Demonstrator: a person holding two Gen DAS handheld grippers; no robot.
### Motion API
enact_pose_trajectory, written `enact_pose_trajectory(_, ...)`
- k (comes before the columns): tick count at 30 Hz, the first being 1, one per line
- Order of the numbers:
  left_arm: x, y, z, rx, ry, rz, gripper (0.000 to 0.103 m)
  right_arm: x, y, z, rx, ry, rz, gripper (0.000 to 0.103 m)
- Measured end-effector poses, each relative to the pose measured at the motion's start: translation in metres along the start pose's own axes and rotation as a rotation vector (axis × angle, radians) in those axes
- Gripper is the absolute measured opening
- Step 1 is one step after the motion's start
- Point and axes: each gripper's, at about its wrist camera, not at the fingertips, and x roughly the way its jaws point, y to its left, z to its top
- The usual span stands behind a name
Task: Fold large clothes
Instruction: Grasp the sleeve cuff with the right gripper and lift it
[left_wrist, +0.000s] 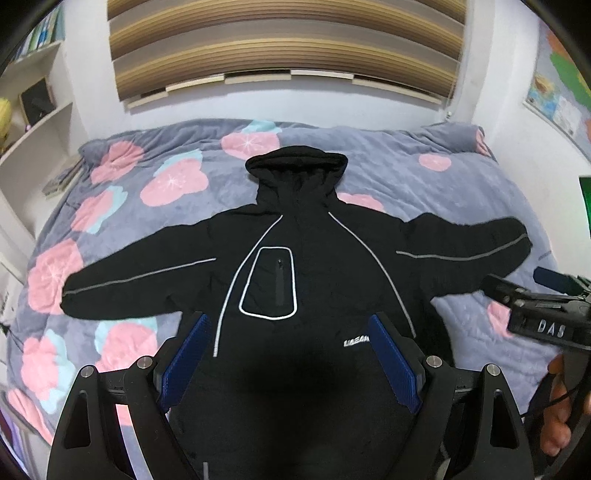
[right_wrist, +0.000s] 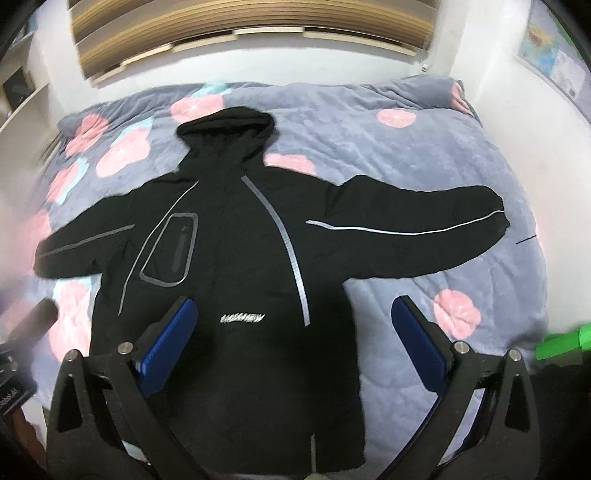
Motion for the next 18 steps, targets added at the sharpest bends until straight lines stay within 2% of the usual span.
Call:
enact_pose_trajectory(9,0.022,-0.016,0.010,-0.062,0.042,0.085,0.088,0.054,-0.103,0.034,0.169,-0.009,0.004,0.102)
enact_pose_trajectory(13,0.033,-0.021,0.013,-0.100,0.072,0.113,0.088,0.090,-0.153,0.045,0.171,0.023,-0.069,0.103)
enact_pose_trajectory(18,0.036,-0.040,0.017,-0.079,0.065,0.138,0.088,0.137,-0.245,0.059,0.287,0.043,-0.140,0.102)
